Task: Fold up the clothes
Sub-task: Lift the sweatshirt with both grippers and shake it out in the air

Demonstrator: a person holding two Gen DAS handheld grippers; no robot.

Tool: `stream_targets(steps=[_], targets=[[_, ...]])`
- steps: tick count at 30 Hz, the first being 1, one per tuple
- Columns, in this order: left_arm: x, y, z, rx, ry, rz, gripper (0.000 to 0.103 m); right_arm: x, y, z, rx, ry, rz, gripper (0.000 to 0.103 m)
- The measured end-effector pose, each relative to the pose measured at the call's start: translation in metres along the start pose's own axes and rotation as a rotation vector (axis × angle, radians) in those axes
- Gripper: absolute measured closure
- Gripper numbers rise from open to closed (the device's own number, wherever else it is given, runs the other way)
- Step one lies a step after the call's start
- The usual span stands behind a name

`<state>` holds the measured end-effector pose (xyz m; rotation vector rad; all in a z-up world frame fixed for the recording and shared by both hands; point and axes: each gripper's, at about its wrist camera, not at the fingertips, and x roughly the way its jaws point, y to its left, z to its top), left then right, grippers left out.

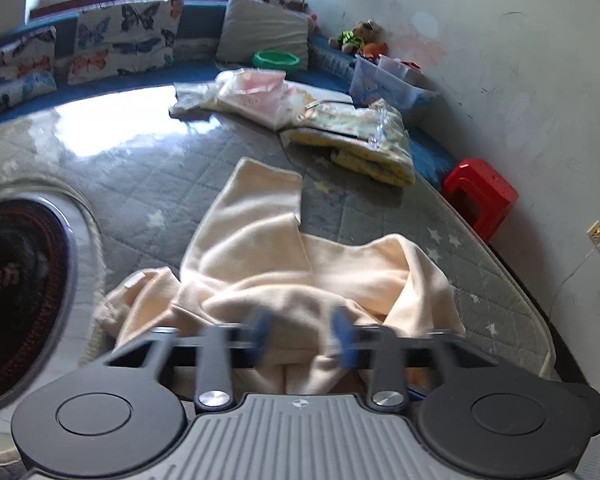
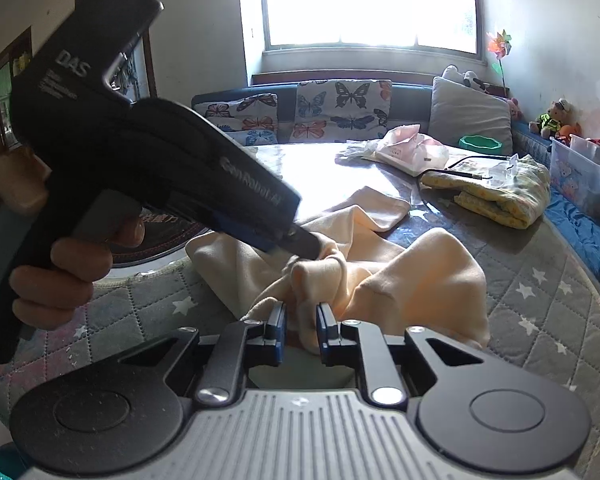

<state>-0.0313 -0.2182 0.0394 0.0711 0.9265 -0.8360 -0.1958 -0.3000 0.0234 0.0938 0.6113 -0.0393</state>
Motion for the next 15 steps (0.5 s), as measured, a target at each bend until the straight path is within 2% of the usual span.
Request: stream_targets(steps=[2, 4, 13, 15], targets=[[0.002, 0.004, -0.002, -0.014, 0.003, -0.017, 0.097, 0.000, 0.001, -0.001, -0.003, -0.006, 0.001, 0.091], [-0.002, 0.008, -0.003, -0.025, -0.011, -0.021, 0.100, -0.002, 0.001, -0.002, -0.005, -0.009, 0.002, 0.094], [-0.047, 0.033, -0.018, -0.065, -0.100, 0.024, 0.102, -0.015, -0.001, -0.004, -0.015, -0.014, 0.006, 0.095], [-0.059, 0.040, -0.026, -0.068, -0.118, 0.032, 0.102, -0.018, -0.002, -0.004, -0.008, -0.014, 0.008, 0.092]])
